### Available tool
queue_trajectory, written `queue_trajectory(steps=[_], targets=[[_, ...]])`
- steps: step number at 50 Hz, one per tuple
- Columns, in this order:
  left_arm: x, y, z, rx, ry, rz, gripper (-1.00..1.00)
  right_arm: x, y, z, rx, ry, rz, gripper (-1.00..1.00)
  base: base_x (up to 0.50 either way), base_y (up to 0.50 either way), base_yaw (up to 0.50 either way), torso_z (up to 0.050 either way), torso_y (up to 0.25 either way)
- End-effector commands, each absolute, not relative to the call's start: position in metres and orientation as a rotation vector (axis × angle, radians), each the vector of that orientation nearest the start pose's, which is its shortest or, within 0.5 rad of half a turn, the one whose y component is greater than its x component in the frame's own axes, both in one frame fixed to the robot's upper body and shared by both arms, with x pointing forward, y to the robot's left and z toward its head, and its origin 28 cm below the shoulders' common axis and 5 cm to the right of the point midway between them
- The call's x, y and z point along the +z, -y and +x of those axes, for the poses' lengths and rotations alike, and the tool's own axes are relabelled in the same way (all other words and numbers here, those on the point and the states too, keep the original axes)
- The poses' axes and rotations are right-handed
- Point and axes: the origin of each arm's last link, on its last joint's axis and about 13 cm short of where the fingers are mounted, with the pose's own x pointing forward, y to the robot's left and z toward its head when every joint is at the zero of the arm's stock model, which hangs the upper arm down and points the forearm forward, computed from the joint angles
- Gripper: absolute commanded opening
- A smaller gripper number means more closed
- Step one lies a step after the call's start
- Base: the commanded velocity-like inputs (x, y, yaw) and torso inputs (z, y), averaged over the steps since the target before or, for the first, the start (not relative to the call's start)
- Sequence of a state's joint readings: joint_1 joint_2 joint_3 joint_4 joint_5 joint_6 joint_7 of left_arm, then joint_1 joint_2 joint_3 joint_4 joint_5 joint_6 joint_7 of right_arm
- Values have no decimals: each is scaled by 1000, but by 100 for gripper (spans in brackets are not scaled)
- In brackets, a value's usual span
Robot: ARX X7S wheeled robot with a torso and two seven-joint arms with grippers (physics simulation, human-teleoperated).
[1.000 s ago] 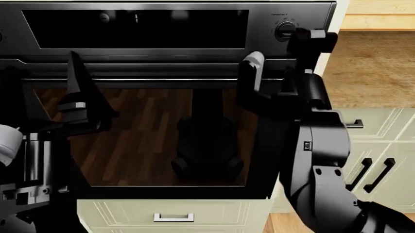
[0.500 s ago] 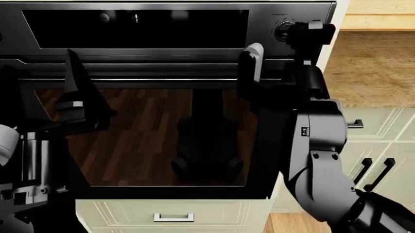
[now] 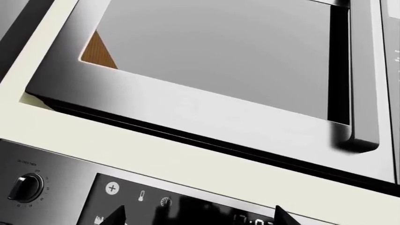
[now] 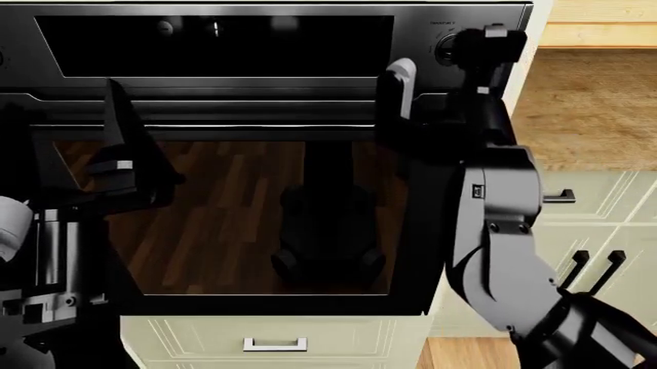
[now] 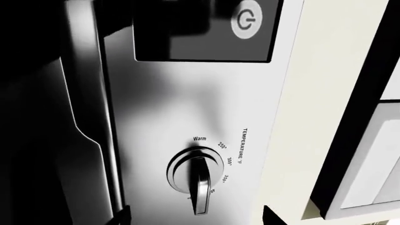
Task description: Preheat the oven by turning the temperature knob.
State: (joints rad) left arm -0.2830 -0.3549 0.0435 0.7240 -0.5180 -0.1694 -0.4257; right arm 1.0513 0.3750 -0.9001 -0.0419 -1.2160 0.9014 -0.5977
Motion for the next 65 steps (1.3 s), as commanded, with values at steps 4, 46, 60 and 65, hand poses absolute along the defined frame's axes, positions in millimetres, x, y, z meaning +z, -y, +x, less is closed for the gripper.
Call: queue_trajectory(steps=[4, 46, 60, 65], targets=[[209, -227, 211, 28, 711, -246, 100, 278, 101, 322, -251, 79, -1607, 100, 0, 0, 0, 0, 0], [208, -227, 212, 31, 707, -240, 100, 273, 105, 331, -253, 73, -1604, 100, 0, 0, 0, 0, 0], [208, -227, 212, 30, 707, -239, 100, 272, 107, 332, -262, 66, -1603, 100, 0, 0, 0, 0, 0], [208, -227, 212, 31, 707, -238, 100, 272, 107, 333, -265, 69, -1604, 100, 0, 0, 0, 0, 0]])
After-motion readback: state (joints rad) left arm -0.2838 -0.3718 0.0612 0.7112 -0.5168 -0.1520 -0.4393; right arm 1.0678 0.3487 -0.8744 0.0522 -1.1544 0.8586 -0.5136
